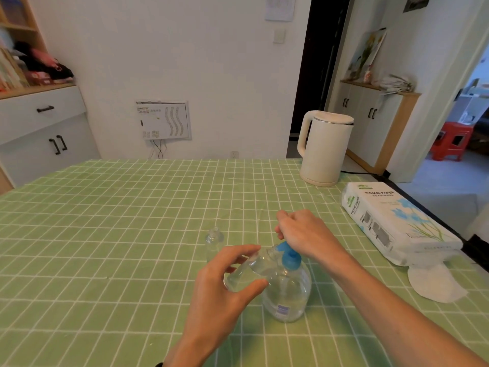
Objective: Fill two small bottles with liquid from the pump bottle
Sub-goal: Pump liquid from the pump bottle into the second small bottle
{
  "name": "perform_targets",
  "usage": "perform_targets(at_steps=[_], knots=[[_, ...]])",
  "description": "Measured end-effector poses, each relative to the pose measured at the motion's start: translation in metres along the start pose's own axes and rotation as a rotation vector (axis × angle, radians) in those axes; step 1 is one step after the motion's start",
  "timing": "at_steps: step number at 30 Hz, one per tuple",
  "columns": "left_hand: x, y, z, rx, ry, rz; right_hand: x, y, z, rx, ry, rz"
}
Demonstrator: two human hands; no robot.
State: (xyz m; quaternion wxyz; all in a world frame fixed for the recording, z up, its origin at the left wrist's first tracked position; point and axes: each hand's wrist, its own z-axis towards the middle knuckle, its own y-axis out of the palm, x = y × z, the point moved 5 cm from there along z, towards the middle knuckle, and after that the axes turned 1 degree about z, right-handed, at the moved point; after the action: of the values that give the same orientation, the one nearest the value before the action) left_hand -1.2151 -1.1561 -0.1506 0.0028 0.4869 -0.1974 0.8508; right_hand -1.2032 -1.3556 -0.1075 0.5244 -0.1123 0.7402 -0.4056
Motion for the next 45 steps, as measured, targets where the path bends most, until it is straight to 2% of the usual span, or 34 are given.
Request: perform_targets(at_steps=[12, 17, 19, 24, 27, 33, 42, 45], knots=[[-0.004, 0.004, -0.002, -0.005, 0.005, 0.002, 0.013, 0.012, 0.001, 0.038, 0.019, -0.032], [-0.004, 0.003, -0.002, -0.006, 0.021, -0.003, 0.005, 0.003, 0.001, 0.107, -0.042, -0.098], [-0.004, 0.001, -0.001, -0.005, 0.021, 0.002, 0.0, 0.0, 0.002, 0.086, -0.073, -0.107], [-0.001, 0.001, 0.0, 0.001, 0.032, -0.015, 0.001, 0.008, 0.005, -0.047, -0.086, 0.103], [-0.003, 0.003, -0.001, -0.008, 0.036, -0.009, 0.007, 0.012, 0.009, -0.053, -0.079, 0.187], [-0.007, 0.004, -0.002, -0.012, 0.036, 0.01, 0.012, 0.018, 0.009, -0.047, -0.084, 0.177], [-0.005, 0.002, -0.001, -0.014, 0.039, 0.032, 0.003, 0.005, 0.008, -0.012, -0.128, 0.036], [-0.004, 0.002, -0.001, -0.01, 0.047, 0.03, 0.006, 0.006, 0.009, 0.011, -0.117, 0.066]])
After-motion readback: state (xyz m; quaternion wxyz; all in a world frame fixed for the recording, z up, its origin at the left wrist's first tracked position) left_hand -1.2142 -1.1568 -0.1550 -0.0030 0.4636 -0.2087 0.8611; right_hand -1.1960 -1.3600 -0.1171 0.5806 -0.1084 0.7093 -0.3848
